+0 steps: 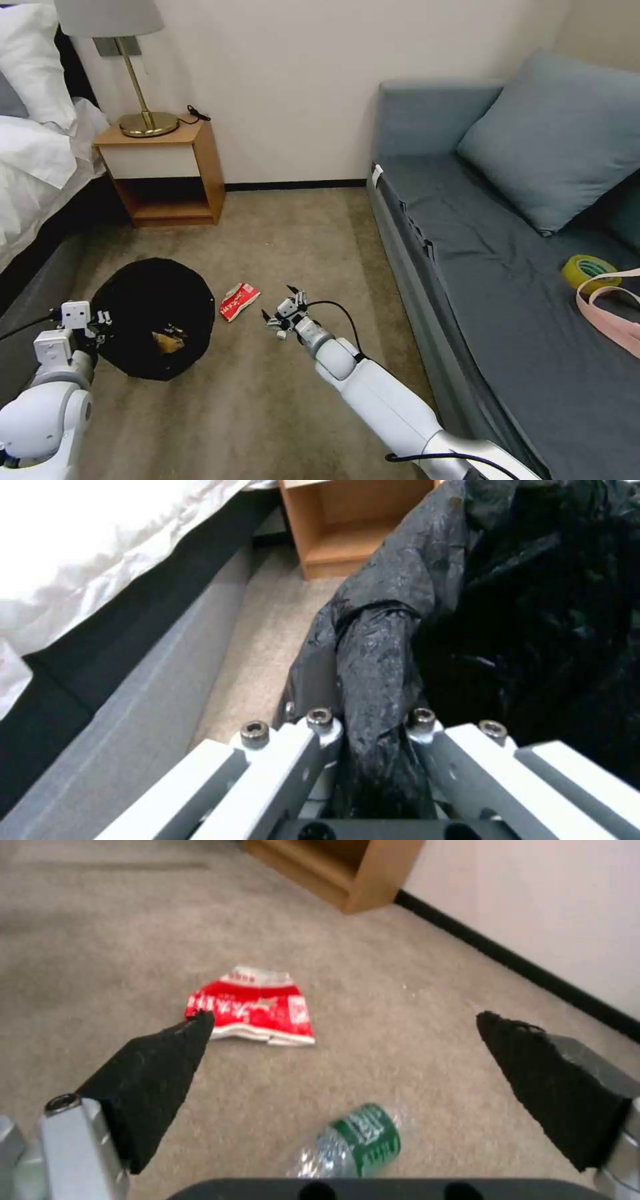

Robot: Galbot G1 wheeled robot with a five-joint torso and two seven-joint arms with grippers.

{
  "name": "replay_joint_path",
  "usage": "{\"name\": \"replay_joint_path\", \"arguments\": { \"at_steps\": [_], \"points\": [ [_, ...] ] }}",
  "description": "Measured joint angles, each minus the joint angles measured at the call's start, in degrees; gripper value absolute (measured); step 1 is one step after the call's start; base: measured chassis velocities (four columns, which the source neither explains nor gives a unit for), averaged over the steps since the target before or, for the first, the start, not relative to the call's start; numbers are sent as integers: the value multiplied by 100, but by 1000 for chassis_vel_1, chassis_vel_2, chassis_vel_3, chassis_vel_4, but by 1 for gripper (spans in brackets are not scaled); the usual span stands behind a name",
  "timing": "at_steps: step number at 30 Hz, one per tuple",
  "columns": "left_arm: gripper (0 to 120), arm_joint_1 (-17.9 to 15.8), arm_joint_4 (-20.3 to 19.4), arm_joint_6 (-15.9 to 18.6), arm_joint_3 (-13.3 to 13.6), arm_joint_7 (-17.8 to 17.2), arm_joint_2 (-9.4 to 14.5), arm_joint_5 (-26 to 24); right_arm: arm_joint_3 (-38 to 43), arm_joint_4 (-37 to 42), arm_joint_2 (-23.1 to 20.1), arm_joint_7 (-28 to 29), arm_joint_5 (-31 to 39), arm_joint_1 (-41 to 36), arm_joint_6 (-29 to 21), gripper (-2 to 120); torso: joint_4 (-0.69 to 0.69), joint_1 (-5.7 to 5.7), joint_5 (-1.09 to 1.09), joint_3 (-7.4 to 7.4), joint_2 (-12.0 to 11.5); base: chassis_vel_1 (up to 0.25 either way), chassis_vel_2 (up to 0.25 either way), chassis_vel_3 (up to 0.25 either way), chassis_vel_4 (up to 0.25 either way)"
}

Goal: Pick up the trash bin, then pick up the garbage on the floor and place it into the trash bin.

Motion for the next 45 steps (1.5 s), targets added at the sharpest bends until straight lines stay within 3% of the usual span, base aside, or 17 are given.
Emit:
{"name": "replay_joint_path", "arguments": {
  "at_steps": [20,45],
  "points": [
    [3,200,73,-98,-343,-58,54,-96,268,-554,193,-203,-529,-37,248,100,0,0,-1,0,0,0,0,0,0],
    [3,126,200,-127,-335,-63,93,-105,334,-614,237,-191,-582,-19,289,100,-1,0,-1,0,-1,-39,41,43,-40]
  ]
}}
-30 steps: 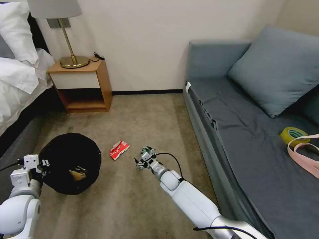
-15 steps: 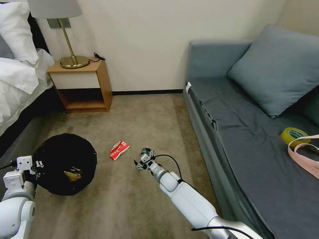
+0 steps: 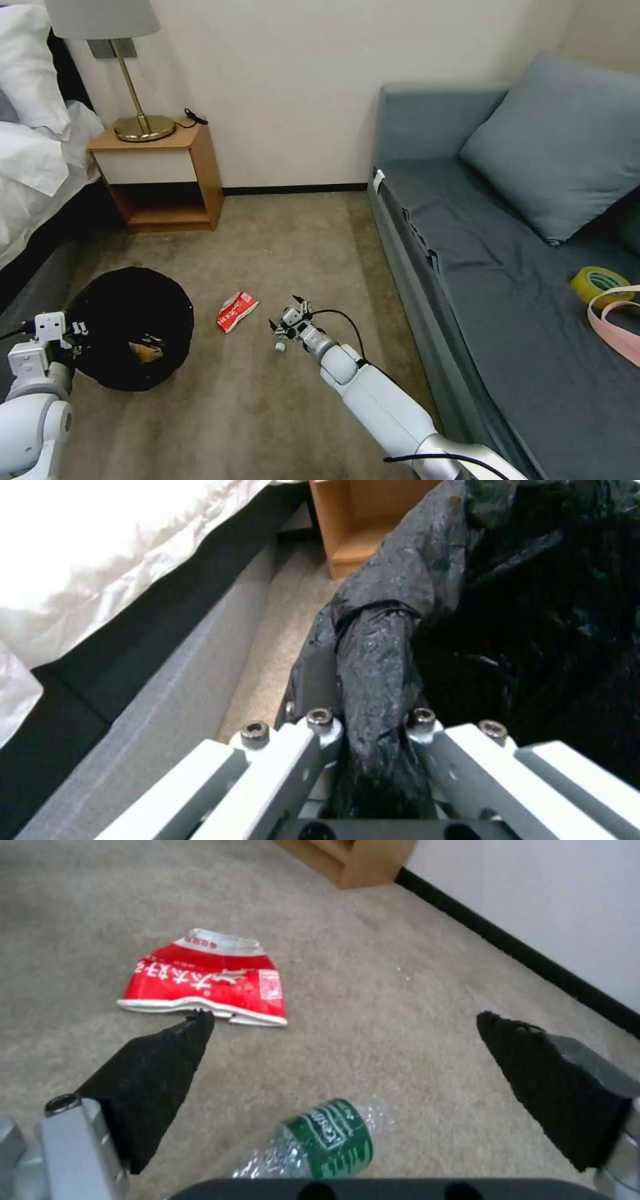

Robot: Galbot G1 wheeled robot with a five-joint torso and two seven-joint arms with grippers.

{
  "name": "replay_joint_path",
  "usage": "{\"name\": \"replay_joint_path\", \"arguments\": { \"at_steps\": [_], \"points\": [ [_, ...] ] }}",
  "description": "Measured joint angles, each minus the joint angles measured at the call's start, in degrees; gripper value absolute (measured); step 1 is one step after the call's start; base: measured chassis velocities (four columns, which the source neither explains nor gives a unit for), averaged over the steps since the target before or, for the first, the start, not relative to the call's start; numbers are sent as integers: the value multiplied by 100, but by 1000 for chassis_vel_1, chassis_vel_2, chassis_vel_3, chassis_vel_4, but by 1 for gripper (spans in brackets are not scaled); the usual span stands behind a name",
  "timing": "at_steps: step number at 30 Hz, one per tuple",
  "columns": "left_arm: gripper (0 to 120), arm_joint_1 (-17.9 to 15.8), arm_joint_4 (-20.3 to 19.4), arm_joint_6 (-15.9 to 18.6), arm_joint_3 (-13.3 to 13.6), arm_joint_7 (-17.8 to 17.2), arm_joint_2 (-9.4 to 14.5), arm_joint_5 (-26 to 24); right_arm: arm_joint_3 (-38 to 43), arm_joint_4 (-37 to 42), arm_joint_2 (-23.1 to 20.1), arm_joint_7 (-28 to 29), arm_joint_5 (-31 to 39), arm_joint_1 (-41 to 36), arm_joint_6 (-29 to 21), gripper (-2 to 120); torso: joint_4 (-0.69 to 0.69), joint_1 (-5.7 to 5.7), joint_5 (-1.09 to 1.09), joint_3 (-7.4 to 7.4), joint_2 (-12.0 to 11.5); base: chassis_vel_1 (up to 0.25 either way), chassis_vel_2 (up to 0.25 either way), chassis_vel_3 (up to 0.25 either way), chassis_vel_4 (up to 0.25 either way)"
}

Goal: Pick up the trash bin, then pick up the garbage on the floor and place it into the trash bin.

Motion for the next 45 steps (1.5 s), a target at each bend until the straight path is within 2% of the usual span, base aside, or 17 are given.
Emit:
{"name": "replay_joint_path", "arguments": {
  "at_steps": [26,36,45],
  "points": [
    [3,107,-156,-34,-46,10,-105,-4,9,94,1,15,-162,-137,18,100,0,0,0,0,0,-88,97,101,-88],
    [3,126,-147,-96,-41,19,-119,-11,3,240,-37,24,-648,-261,122,100,0,0,0,0,0,-120,123,125,-128],
    [3,119,-105,-105,-49,24,-74,-49,-30,249,37,26,-713,-276,132,100,1,0,0,0,0,-131,126,135,-126]
  ]
}}
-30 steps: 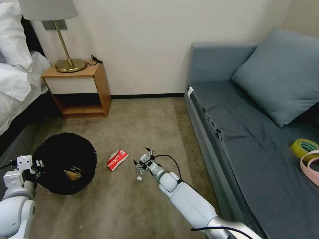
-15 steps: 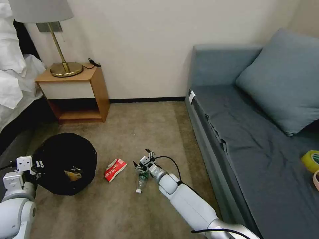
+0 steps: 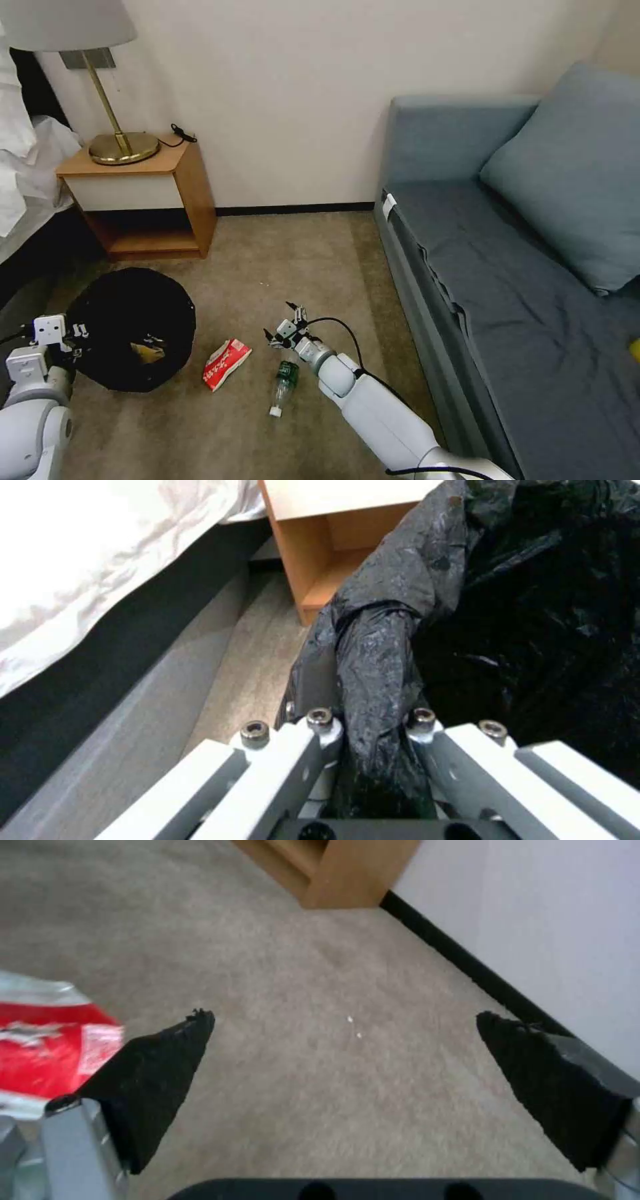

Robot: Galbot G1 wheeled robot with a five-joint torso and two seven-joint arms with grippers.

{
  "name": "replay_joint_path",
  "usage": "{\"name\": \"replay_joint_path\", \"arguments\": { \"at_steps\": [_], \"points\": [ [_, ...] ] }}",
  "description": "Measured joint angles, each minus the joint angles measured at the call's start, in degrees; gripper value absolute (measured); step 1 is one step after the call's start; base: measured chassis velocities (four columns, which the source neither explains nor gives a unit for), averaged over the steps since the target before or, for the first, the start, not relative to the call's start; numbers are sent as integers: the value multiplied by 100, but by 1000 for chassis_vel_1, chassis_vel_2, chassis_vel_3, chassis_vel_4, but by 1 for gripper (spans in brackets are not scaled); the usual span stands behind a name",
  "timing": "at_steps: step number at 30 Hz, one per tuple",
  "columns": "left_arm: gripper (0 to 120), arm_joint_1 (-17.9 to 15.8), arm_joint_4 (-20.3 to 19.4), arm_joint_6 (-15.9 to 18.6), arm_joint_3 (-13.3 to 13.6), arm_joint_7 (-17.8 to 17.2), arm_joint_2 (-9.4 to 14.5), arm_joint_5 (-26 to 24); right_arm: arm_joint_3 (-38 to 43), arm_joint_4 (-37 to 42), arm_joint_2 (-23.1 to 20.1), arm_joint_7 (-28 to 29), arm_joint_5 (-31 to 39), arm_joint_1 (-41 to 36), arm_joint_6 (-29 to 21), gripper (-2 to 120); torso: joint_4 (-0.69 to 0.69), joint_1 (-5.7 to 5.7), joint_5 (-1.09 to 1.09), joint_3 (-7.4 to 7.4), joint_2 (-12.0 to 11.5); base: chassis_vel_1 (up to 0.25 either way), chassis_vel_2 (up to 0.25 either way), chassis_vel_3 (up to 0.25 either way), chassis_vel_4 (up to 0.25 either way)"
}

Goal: Pick up the trash bin, then pick up the garbage on the floor and place it into the trash bin.

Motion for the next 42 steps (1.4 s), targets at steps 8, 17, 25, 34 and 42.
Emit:
{"name": "replay_joint_path", "arguments": {
  "at_steps": [8,17,25,34,42],
  "points": [
    [3,-51,67,-14,43,4,7,-5,-10,-36,16,3,-143,-1,45,100,0,0,0,0,0,-128,130,123,-128],
    [3,-120,105,-16,127,3,11,10,-155,-20,-33,-21,-255,11,62,100,-1,0,-1,0,0,-51,57,56,-50],
    [3,-148,38,37,155,-31,-34,23,-476,-117,56,-304,-120,194,97,100,0,0,0,0,1,0,0,0,0],
    [3,-230,-125,173,154,-153,-155,44,-1333,-293,51,-1088,-129,609,201,100,1,0,0,0,1,0,0,0,0],
    [3,-316,-360,355,117,-312,-372,50,-2364,-417,-132,-1516,147,1004,420,100,0,0,0,0,1,0,0,0,0]
  ]
}}
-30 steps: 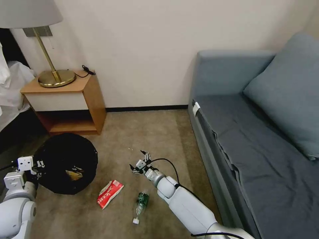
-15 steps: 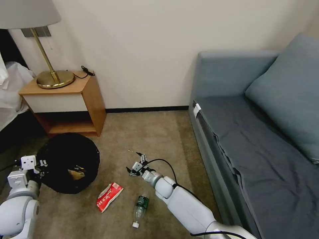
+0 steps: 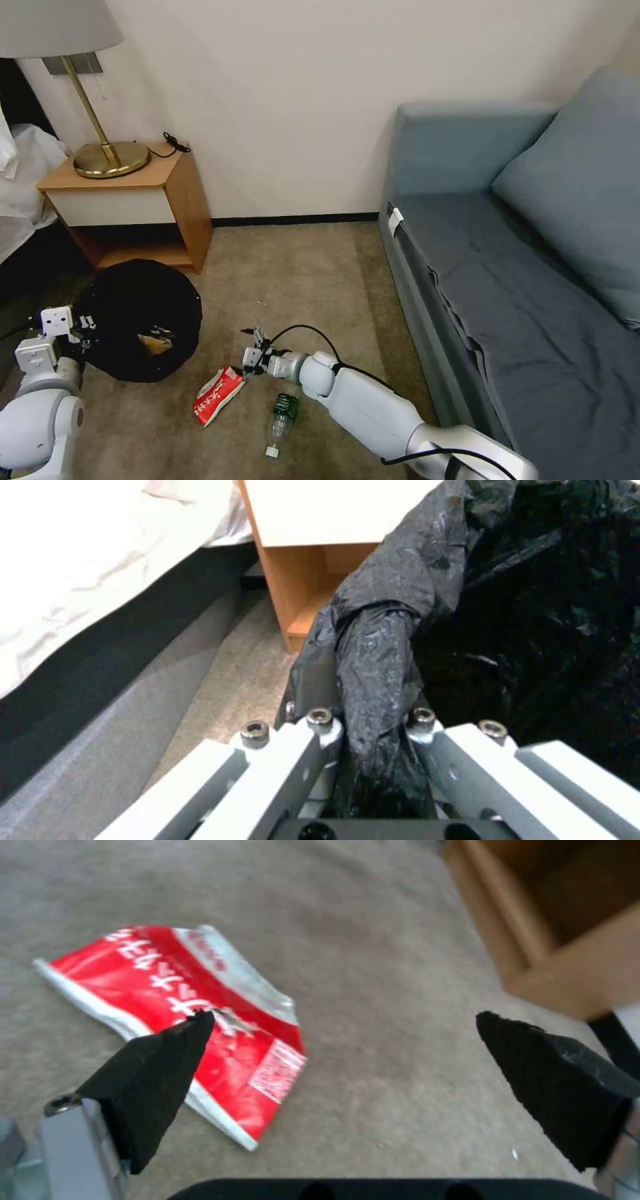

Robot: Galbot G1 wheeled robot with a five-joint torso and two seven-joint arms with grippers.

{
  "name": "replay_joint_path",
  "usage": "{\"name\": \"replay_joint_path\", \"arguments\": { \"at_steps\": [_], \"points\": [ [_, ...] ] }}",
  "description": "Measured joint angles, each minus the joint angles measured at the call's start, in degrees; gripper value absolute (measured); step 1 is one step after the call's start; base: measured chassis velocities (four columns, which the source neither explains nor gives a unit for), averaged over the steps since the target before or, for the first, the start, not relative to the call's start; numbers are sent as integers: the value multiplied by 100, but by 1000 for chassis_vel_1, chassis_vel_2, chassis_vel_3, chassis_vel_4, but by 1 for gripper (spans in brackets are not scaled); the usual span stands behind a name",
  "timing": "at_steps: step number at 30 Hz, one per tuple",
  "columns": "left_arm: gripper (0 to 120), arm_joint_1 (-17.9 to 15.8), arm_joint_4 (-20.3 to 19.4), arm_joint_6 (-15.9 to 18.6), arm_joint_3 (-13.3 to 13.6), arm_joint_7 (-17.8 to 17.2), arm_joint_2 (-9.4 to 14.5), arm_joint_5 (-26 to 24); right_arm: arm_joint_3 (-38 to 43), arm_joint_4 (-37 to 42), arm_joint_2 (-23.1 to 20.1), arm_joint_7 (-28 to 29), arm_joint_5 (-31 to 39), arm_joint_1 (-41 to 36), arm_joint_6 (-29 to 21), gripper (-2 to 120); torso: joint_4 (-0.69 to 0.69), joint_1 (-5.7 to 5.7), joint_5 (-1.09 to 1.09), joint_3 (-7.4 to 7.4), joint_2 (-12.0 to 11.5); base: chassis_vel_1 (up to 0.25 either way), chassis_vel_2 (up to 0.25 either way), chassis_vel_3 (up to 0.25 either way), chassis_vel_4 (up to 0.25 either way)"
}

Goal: Pick up the trash bin, then pick up the garbage on the floor and place it into the trash bin.

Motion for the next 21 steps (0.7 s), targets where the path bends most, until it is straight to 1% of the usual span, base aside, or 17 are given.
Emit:
{"name": "replay_joint_path", "arguments": {
  "at_steps": [1,4,8,9,12,15,21],
  "points": [
    [3,0,0,0,0,0,0,0,0,0,0,0,0,0,0,100,0,0,0,0,0,0,0,0,0],
    [3,-53,-117,89,-18,-74,-111,-7,-433,-190,120,-183,98,226,144,100,-1,0,0,0,0,0,0,0,0],
    [3,-59,-150,103,-47,-78,-159,-15,-558,-296,238,-204,223,306,219,100,0,0,0,0,0,0,0,0,0],
    [3,-40,-172,104,-89,-79,-183,-37,-657,-407,365,-213,354,362,256,100,0,0,1,0,0,0,0,0,0],
    [3,9,-175,96,-136,-78,-185,-61,-741,-516,457,-214,442,410,301,100,1,0,1,0,0,0,0,0,0],
    [3,75,-173,42,-262,-65,-117,-137,-963,-693,481,-247,470,476,366,100,1,0,0,0,0,0,0,0,0],
    [3,19,-172,45,-257,-54,-98,-157,-1162,-890,481,-248,453,608,388,100,0,0,0,0,0,0,0,0,0]
  ]
}}
